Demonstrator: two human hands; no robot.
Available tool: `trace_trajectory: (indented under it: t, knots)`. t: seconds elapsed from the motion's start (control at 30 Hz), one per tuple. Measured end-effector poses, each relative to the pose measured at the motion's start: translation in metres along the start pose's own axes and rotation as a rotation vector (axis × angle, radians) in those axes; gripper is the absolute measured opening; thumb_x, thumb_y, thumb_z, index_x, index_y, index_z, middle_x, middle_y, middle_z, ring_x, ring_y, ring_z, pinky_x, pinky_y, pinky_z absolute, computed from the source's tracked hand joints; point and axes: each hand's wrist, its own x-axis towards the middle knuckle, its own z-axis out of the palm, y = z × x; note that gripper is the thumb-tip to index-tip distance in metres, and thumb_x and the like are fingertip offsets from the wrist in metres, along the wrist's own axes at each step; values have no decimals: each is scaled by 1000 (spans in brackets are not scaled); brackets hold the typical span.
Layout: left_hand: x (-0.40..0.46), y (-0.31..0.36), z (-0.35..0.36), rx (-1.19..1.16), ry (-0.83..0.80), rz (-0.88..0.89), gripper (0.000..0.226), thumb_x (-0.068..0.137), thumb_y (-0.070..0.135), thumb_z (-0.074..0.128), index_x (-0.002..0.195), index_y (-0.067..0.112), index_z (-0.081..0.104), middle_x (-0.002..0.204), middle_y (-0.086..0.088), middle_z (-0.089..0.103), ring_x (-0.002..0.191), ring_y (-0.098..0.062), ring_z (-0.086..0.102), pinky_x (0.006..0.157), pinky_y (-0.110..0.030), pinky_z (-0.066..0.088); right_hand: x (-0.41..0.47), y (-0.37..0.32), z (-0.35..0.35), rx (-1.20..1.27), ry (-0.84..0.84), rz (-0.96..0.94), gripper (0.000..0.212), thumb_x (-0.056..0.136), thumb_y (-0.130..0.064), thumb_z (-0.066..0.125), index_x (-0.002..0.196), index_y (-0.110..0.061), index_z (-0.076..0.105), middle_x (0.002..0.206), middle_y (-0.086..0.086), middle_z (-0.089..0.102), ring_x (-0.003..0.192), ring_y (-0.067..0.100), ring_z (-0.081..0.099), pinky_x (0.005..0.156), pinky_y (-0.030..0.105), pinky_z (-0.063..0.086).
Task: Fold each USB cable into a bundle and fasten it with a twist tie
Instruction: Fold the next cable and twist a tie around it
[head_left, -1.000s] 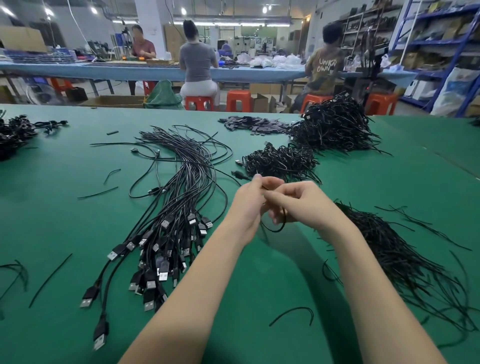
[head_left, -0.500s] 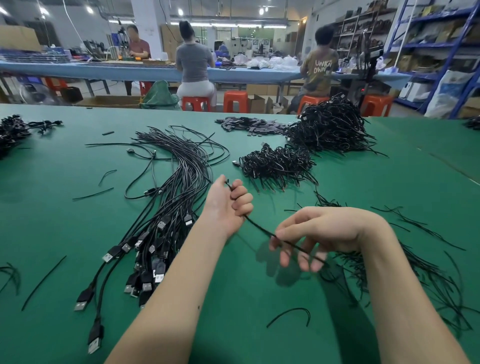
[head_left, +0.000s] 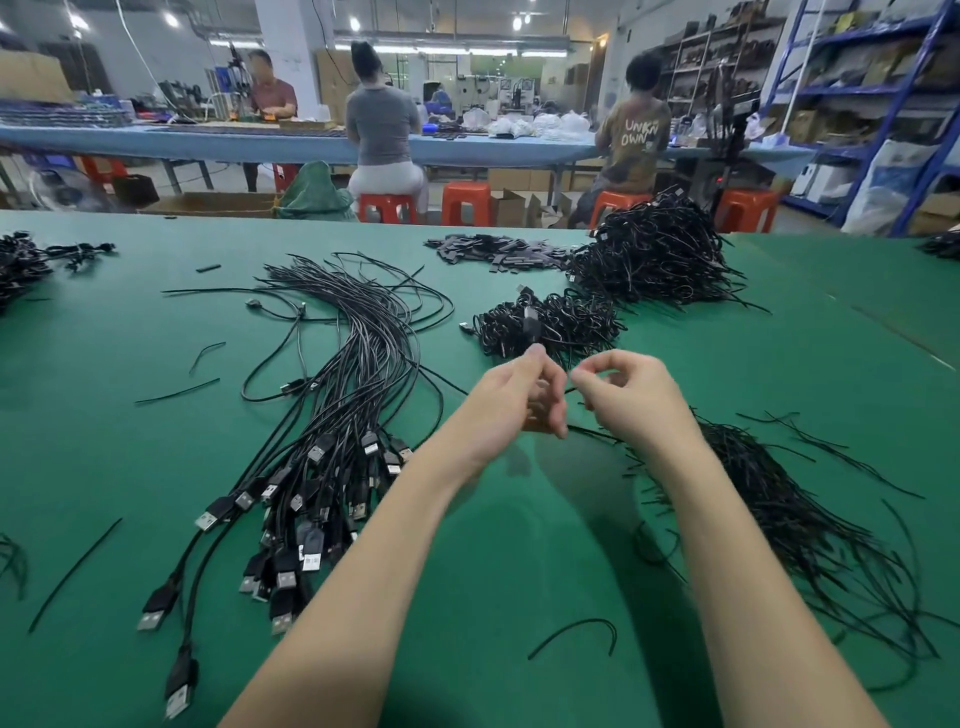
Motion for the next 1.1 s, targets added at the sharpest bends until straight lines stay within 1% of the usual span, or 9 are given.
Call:
trace_trajectory:
  t: [0.13, 0.3, 0.53, 0.63, 0.7, 0.83, 0.93, 1.03, 1.1]
  knots:
    - [4, -5, 4, -54, 101, 2, 41, 109, 39, 25, 78, 18, 40, 52, 13, 25, 46, -8, 19, 47, -21, 23, -4, 3, -4, -93, -283, 32, 8, 96, -24, 64, 92, -23, 70, 63, -10, 71, 48, 8, 50, 47, 20, 41]
    - [4, -1, 1, -248, 133, -3, 29, 104, 14, 30, 79, 13, 44, 59, 7, 30, 50, -8, 23, 46, -20, 21, -6, 13, -8, -295, -468, 60, 14, 98, -25, 61, 89, -21, 72, 70, -10, 75, 43, 2, 50, 41, 13, 37]
    - [-2, -3, 1, -79, -150, -166, 38, 106, 20, 30, 75, 13, 51, 52, 3, 49, 43, -11, 37, 43, -21, 36, -2, 7, 1, 42, -73, 8, 9, 96, -20, 63, 90, -22, 69, 77, -3, 74, 52, 6, 47, 60, 26, 41]
    - [-1, -8, 3, 136, -148, -226, 40, 104, 13, 29, 87, 5, 64, 77, -9, 74, 65, -19, 68, 66, -27, 56, -4, -15, 0, 160, -2, -140, 11, 97, -18, 61, 92, -24, 68, 87, -4, 71, 64, 8, 53, 72, 32, 46]
    - [0, -13, 4, 103, -89, -220, 42, 105, 11, 28, 95, 6, 68, 95, -14, 75, 86, -23, 71, 86, -33, 56, -7, -27, -1, 165, -20, -180, 13, 97, -19, 60, 90, -26, 66, 84, -5, 67, 66, 12, 56, 71, 34, 49]
    - [5, -15, 0, -218, 90, -141, 45, 107, 19, 28, 92, 9, 69, 86, -8, 74, 81, -20, 69, 87, -36, 53, -19, -40, 2, 264, -214, -139, 16, 100, -5, 54, 93, -16, 62, 72, 2, 63, 51, 8, 55, 53, 23, 48]
    - [8, -7, -13, -570, 163, -109, 47, 107, 23, 24, 109, 1, 65, 105, -16, 73, 88, -22, 71, 83, -31, 55, -25, -36, -1, 273, -525, -59, 14, 102, 1, 49, 96, -9, 58, 71, 2, 65, 58, 12, 60, 55, 22, 52]
    - [3, 1, -26, -877, 109, -74, 49, 106, 22, 25, 115, -5, 65, 119, -21, 70, 107, -30, 70, 89, -35, 58, -27, -26, -6, 163, -866, 26, 8, 103, 0, 50, 100, -7, 53, 78, 6, 70, 66, 16, 64, 63, 23, 52]
    - [-1, 5, -27, -961, 33, -53, 51, 105, 21, 28, 106, -4, 73, 115, -20, 71, 105, -30, 71, 84, -34, 60, -25, -19, -4, -73, -922, 45, 12, 97, 1, 55, 97, -10, 52, 81, 3, 76, 63, 14, 63, 61, 23, 47]
